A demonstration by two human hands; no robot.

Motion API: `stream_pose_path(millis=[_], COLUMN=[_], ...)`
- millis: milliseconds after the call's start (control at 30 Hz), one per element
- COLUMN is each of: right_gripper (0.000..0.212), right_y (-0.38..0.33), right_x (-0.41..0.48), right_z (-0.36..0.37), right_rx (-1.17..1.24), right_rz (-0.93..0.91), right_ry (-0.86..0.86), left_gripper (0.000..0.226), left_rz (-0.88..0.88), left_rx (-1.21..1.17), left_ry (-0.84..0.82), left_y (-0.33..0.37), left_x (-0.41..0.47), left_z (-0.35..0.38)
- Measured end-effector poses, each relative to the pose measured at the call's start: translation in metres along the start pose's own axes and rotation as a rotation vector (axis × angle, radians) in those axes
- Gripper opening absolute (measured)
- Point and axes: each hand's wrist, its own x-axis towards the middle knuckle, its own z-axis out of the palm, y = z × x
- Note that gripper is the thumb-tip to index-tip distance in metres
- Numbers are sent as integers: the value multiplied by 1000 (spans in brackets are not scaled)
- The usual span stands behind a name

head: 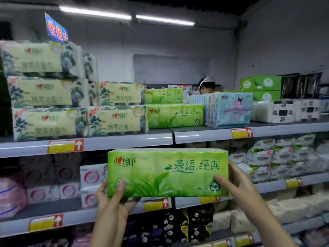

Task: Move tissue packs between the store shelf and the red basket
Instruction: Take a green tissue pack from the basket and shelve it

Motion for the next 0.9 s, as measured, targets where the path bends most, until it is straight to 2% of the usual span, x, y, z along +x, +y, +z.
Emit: stream_pose_path(millis=[133,200,233,300,333,400,433,467,533,567,733,833,900], right_gripper=[35,33,36,49,49,37,31,30,33,33,35,42,44], right_y=[1,2,5,10,10,11,13,14,20,22,29,30,28], right_x=[40,56,64,79,85,94,97,100,106,108,115,121,127], right_z=[-34,-46,-51,-61,-63,-67,-68,-69,-70,-72,-71,-67,-64], right_rx=[-27,-45,-60,-79,-86,-89,-84,-82,-90,-97,-73,-42,-44], right_rz=[-55,-73,-70,-73,-78,-96,-100,-104,-106,-106,-108,-110,-118], right_ry=[-10,-29,-34,-44,-50,-59,-59,-66,-80,-77,-62,-26,5], left_gripper=[40,27,19,17,30,89,107,104,67,56,33,7,10], left_rz=[6,27,41,71,69,33,30,39,58,56,40,64,100], left_rx=[-11,7,7,17,14,32,37,34,-32,-45,-16,63,130], left_ry=[-23,-10,-18,-46,-63,-52,-23,-17,-7,9,-16,-72,-150], left_y=[-24,-35,-40,-48,-50,-54,-56,-59,-66,-69,-72,-62,-58], left_x=[23,33,36,43,46,53,55,57,59,61,65,71,77], left_z=[40,52,58,65,69,74,77,79,81,81,79,77,75])
